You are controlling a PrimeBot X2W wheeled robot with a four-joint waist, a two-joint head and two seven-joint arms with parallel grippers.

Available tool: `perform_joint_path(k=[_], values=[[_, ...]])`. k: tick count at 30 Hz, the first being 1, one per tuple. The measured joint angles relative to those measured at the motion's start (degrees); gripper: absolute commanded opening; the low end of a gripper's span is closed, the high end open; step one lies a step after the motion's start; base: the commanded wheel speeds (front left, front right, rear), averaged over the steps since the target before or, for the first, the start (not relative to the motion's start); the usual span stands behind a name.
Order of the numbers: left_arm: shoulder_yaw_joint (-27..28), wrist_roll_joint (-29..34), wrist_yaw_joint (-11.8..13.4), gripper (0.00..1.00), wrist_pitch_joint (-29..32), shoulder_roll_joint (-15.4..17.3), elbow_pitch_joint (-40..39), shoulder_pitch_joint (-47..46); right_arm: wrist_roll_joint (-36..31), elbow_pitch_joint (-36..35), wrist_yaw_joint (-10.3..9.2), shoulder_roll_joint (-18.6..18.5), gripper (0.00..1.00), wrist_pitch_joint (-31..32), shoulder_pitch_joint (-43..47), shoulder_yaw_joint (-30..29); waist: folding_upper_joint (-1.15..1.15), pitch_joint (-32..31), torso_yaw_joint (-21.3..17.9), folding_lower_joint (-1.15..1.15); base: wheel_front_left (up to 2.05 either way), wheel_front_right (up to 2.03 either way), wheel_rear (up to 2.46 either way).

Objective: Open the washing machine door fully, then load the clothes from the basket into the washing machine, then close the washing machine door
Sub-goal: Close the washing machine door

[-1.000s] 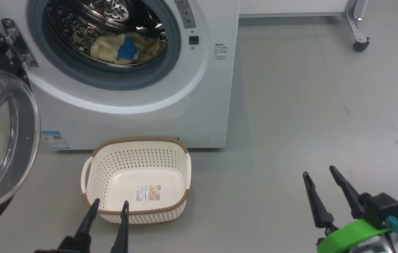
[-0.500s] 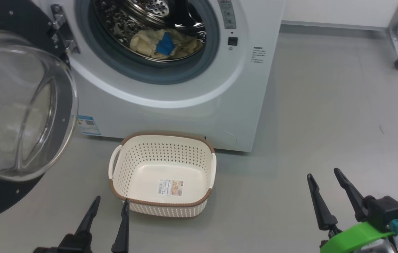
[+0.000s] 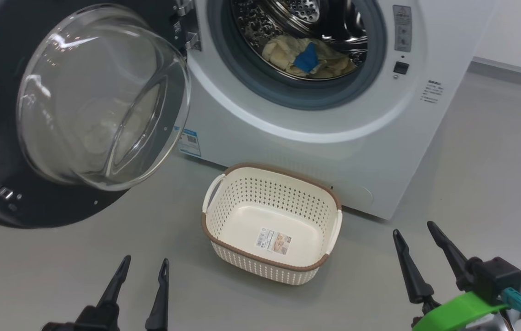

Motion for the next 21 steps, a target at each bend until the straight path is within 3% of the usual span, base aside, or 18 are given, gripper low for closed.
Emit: perform_joint_path(k=[9,21], values=[[0.30,0.00,0.00,1.00,0.00,0.25,-0.44,0.04,0.09,0.33,0.00,0.00,1.00,-0.07,-0.05,0.75,0.00,-0.03,5.27,0.00,0.00,0.00,0.00],[0.88,-0.01,0.00,1.00,0.00,0.24,-1.23,0.05,0.49,1.10,0.00,0.00,1.00,-0.49,-0.16,1.03,0.00,0.78,5.39,0.01,0.00,0.00,0.00]])
